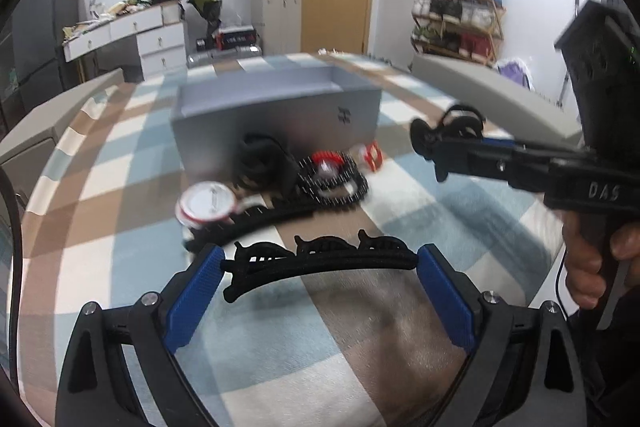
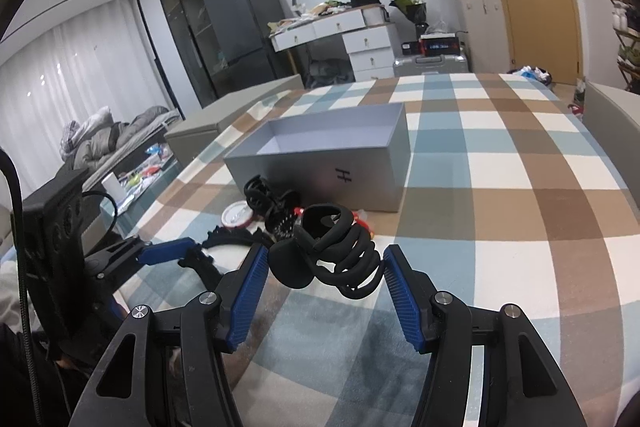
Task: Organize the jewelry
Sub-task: 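Grasp the black claw clip with the right tool while the left tool grasps a long black hair clip, then carry both held clips over the grey box with both tools, then open the right tool to drop its clip into the box while the left tool releases its clip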
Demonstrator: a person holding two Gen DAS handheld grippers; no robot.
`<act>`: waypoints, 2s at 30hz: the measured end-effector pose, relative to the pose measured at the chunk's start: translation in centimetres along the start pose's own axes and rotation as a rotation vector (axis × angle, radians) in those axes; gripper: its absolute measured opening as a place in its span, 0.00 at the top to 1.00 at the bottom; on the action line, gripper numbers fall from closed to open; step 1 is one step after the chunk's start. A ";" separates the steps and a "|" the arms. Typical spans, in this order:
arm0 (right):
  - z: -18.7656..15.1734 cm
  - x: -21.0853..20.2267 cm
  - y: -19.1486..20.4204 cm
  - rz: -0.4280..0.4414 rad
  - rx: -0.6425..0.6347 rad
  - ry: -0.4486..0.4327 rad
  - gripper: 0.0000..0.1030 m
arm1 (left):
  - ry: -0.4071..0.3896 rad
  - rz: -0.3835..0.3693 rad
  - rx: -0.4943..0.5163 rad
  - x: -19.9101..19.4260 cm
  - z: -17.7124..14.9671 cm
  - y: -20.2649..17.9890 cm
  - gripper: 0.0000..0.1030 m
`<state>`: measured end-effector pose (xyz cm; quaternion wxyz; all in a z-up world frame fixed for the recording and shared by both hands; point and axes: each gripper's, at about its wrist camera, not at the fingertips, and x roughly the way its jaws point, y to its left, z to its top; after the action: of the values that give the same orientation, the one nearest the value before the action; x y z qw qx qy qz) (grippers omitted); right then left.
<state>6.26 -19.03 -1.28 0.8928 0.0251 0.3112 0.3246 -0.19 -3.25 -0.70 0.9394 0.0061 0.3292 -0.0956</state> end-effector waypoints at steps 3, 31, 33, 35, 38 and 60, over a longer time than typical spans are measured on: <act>0.7 -0.3 -0.1 0.015 0.020 -0.017 0.43 | -0.044 0.011 -0.019 -0.6 0.6 0.5 0.09; 9.6 7.3 -2.7 0.047 0.169 0.003 0.43 | -0.148 0.107 -0.161 4.3 7.8 7.3 0.09; 9.5 7.4 -2.7 0.049 0.166 0.016 0.43 | -0.141 0.106 -0.153 4.3 7.9 6.7 0.09; 9.5 7.4 -2.5 0.047 0.159 0.016 0.43 | -0.136 0.109 -0.140 4.4 7.9 6.2 0.09; 9.4 7.4 -2.3 0.055 0.157 0.025 0.43 | -0.127 0.105 -0.127 4.4 8.0 5.8 0.09; 9.0 7.9 -1.4 0.052 0.120 0.058 0.41 | -0.082 0.128 -0.096 5.3 8.1 4.9 0.09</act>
<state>16.84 -14.01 1.38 0.8716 0.0775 0.3549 0.3291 9.81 0.00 2.10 0.9555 -0.0217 0.2934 -0.0198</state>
